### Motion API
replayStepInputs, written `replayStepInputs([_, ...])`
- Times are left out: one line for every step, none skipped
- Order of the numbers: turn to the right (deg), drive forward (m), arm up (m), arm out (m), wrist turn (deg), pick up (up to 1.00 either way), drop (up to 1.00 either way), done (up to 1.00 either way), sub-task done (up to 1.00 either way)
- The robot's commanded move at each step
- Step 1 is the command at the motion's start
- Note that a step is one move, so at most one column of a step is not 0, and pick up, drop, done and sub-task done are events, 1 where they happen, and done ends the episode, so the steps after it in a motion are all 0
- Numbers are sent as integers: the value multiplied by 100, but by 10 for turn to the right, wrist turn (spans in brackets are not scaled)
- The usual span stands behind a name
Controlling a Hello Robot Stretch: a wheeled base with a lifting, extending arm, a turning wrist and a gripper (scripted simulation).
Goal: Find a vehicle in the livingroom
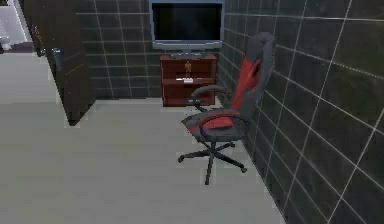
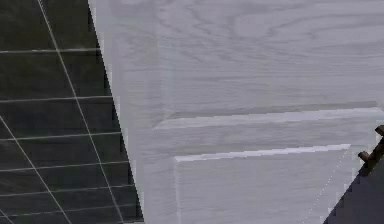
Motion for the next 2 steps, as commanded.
replayStepInputs([0,45,0,0,0,0,0,0,0])
replayStepInputs([-450,0,0,0,0,0,0,0,0])
